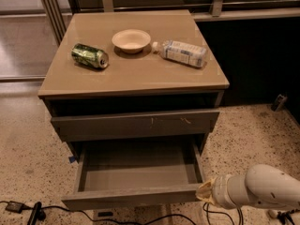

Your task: Close middle drawer

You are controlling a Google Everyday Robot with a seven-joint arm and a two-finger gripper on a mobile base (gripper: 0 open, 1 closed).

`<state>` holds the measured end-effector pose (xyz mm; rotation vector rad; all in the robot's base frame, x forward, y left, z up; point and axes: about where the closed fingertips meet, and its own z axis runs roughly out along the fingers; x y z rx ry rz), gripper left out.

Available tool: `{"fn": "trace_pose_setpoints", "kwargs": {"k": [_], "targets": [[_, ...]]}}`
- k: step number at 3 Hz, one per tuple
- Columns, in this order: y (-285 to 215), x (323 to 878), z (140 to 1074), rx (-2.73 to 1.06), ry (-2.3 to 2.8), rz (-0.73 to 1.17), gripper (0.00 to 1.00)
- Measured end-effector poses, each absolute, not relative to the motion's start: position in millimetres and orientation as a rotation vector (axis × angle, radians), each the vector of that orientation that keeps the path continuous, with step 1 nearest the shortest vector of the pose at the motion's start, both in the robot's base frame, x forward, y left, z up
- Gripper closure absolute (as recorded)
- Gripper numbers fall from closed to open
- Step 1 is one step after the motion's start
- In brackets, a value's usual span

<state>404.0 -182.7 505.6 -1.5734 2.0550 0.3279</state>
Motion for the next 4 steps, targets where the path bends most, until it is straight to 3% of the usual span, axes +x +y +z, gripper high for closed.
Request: {"fn": "trace_pose_setpoints", "kwargs": {"k": [2, 4], "targets": [[-142, 386, 455, -1.665, 2.020, 0.400, 1.00], [-144, 417, 439, -1.642, 1.975, 0.372, 1.00]]}}
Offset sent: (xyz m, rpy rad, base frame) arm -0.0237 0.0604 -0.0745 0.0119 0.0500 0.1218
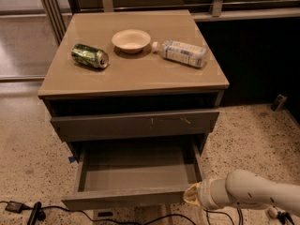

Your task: Close middle drawer

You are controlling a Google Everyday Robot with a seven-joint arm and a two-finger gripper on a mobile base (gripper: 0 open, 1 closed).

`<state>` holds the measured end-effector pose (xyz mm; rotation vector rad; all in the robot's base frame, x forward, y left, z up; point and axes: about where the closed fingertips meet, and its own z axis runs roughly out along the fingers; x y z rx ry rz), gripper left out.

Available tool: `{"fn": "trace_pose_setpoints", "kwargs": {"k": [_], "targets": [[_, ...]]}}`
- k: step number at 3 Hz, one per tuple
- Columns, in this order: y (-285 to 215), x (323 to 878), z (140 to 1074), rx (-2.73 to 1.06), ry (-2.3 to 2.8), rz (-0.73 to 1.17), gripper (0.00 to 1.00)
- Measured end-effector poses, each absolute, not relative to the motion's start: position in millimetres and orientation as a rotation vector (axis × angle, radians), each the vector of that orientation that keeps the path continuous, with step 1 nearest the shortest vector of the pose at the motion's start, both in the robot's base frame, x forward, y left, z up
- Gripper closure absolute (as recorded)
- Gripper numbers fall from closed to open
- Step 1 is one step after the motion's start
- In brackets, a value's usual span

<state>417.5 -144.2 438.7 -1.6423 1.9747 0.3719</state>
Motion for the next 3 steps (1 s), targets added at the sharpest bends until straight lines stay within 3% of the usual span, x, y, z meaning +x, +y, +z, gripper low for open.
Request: {"fn": "trace_pose_setpoints", "kwargs": {"k": [1, 2, 3], "targets": [[-146.7, 425.2, 440.0, -1.629, 1.970, 0.363, 0.86], [-146.7, 425.2, 440.0, -1.629, 1.970, 0.363, 0.55], [-146.7, 425.2, 440.0, -1.629, 1.970, 0.363, 0.32]]}}
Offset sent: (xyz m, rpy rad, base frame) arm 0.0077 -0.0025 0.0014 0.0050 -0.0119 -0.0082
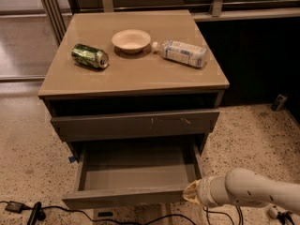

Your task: Close middle drawer

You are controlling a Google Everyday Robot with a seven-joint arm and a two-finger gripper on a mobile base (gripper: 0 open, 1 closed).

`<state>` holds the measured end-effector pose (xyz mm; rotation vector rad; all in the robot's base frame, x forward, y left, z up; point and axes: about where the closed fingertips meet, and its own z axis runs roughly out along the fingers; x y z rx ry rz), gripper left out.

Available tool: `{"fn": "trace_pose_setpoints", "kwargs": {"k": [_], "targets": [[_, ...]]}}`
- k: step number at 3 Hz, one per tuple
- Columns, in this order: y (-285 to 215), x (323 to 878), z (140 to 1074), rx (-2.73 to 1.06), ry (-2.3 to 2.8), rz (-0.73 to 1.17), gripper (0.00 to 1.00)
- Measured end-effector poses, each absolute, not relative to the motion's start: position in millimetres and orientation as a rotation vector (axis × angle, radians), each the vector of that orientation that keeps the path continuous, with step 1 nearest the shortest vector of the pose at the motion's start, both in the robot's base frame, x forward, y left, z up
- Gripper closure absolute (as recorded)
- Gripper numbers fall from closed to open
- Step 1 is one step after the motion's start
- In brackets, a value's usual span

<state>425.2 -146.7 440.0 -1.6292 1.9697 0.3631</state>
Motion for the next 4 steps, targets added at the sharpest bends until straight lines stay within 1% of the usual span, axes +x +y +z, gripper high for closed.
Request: {"fn": "trace_pose_setpoints", "kwargs": {"k": [1, 2, 3, 4], "targets": [[-147, 425, 440, -1.629, 1.970, 0.363, 0.09], [-146, 429, 439, -1.635, 1.966, 0.363, 0.02], [-144, 452, 431, -1.669, 1.951, 0.371, 0.25], [-143, 458, 428, -1.691, 1.946, 0.380, 0.48]]}}
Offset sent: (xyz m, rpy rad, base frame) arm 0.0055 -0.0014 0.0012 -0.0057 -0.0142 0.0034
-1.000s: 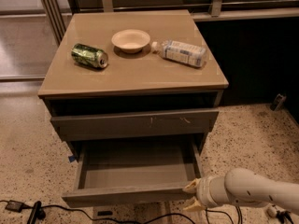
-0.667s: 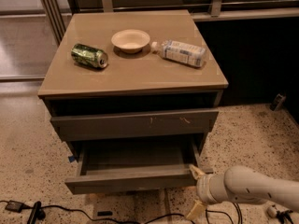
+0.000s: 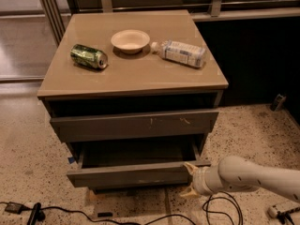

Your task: Close middle drawer

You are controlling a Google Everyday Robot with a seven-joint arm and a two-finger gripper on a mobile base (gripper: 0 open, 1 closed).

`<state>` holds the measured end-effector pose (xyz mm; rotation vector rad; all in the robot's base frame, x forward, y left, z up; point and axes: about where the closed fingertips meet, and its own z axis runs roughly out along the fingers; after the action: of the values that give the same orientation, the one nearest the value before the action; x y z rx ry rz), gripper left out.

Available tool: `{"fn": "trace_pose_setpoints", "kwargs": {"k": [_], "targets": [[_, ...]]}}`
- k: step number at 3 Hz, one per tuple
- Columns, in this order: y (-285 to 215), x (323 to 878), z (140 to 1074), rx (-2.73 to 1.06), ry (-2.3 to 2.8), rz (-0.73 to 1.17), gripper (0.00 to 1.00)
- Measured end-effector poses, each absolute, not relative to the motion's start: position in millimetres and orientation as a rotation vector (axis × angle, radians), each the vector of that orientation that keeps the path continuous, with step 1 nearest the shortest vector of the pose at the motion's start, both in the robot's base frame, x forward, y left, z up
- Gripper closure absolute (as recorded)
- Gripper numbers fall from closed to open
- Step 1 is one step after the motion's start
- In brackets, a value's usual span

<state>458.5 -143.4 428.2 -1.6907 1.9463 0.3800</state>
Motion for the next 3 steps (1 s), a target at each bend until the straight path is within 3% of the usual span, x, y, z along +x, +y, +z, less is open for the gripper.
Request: {"fn": "trace_pose_setpoints", "kwargs": {"k": [1, 2, 3], "targets": [[-143.5, 463.7, 434.2, -1.695, 1.946, 0.379, 0.79], [-143.6, 465.0, 438.9, -1.695, 1.946, 0.379, 0.99], [-143.5, 465.0, 438.9, -1.695, 1.946, 0.379, 0.00]]}}
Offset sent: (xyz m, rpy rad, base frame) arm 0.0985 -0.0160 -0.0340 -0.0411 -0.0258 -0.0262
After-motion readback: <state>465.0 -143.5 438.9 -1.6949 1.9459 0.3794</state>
